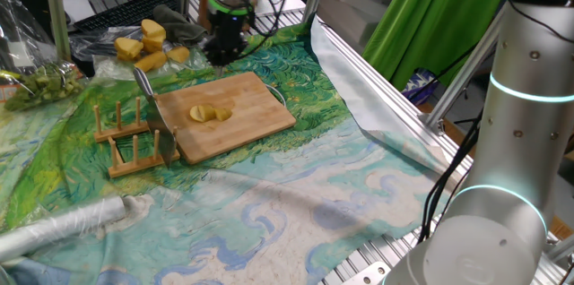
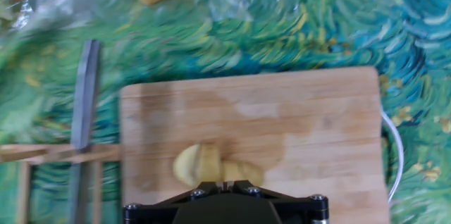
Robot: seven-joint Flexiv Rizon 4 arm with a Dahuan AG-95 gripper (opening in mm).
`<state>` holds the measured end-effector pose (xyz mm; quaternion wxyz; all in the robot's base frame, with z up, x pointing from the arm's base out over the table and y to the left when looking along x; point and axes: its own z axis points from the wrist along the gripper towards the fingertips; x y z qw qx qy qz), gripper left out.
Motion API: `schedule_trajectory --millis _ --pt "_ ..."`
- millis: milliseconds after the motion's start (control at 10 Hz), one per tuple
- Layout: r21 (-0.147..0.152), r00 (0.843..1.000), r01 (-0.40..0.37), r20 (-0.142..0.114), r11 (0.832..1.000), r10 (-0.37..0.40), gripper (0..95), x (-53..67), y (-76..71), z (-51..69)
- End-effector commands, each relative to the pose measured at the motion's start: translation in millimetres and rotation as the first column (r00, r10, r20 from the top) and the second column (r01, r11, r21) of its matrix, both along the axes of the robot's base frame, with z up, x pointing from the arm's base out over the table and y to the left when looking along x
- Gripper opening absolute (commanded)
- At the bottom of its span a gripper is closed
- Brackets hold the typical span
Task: Chop the potatoes
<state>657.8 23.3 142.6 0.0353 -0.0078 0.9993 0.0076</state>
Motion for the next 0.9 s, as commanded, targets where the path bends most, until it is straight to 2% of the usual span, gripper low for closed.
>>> schedule_trajectory --millis 100,300,700,900 --pt "-0.002 1.000 -0.015 -0.002 1.000 0.015 0.0 2.8 -16.4 -9.1" --pt "-0.003 1.000 -0.025 -0.007 1.000 0.025 0.0 3.9 -31.8 -20.2" --pt "-0.010 1.000 -0.008 -0.028 1.000 0.008 0.0 5.7 -34.8 -24.4" --pt "-0.015 1.000 -0.005 -0.030 1.000 0.005 0.0 5.6 -34.8 -24.4"
